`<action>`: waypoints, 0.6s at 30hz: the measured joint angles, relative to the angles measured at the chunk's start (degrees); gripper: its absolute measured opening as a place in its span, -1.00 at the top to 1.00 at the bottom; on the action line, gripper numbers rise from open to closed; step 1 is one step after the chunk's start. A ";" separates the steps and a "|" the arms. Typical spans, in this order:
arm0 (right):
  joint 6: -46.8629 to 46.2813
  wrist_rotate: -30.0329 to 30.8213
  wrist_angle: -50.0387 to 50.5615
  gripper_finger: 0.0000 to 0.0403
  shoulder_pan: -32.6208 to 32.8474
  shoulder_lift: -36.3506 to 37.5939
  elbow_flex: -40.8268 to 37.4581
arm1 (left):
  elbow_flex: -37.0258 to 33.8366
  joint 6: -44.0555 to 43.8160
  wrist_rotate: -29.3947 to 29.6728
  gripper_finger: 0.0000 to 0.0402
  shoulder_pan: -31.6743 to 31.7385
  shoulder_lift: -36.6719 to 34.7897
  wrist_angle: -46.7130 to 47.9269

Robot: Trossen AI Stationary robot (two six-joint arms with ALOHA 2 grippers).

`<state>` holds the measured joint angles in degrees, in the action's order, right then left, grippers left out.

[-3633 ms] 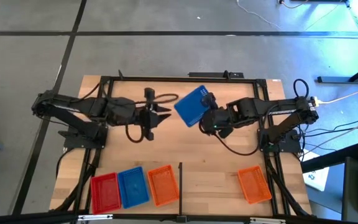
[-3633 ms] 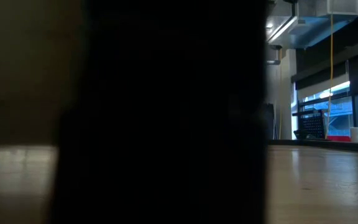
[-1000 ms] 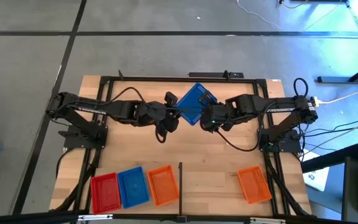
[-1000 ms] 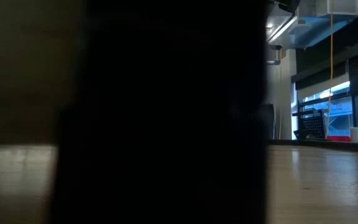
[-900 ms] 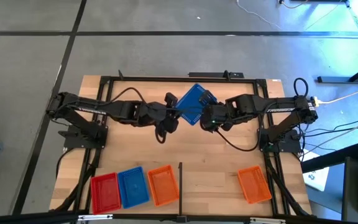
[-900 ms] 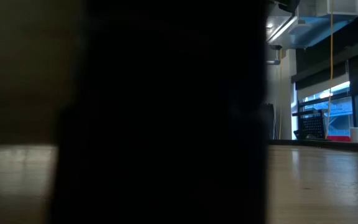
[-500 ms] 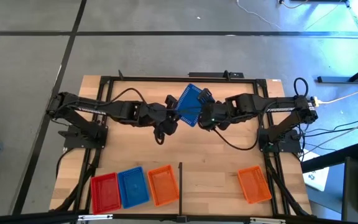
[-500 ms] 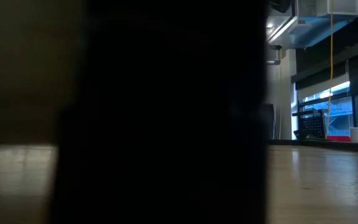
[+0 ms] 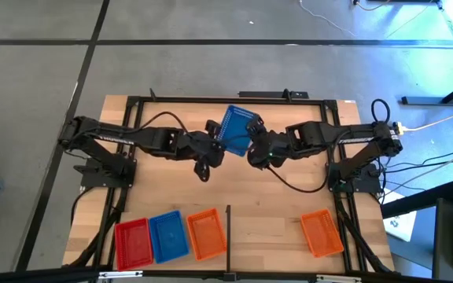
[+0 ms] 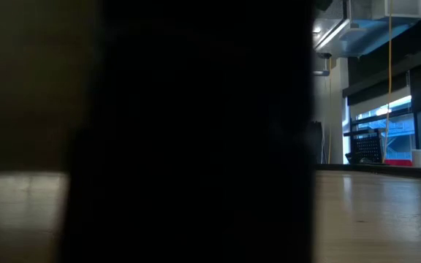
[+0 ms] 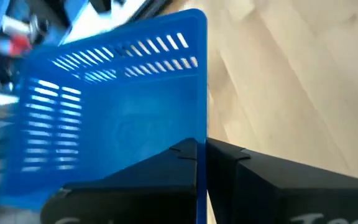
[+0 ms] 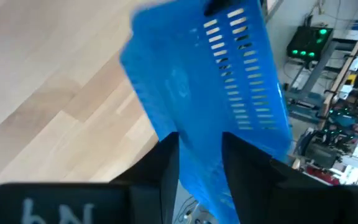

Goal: Stack baskets on shelf by color
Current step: Stack the blue bin on top of the blue bin on the shelf

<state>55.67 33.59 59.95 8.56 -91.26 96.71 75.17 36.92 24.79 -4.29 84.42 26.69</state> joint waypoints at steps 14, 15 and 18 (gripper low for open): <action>-11.69 8.81 -0.52 0.40 4.26 4.06 0.02 | 0.11 -28.88 1.59 1.00 -6.29 -12.29 17.25; -12.93 8.86 -0.80 0.40 4.25 4.79 0.02 | 0.08 -31.97 1.55 1.00 -7.66 -13.14 19.34; -18.29 8.76 -1.57 0.40 4.24 7.35 0.02 | 0.01 -42.37 1.64 1.00 -12.59 -14.68 22.11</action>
<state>37.38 42.35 58.39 12.80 -83.92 96.73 75.18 -5.45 26.43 -16.88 69.74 48.80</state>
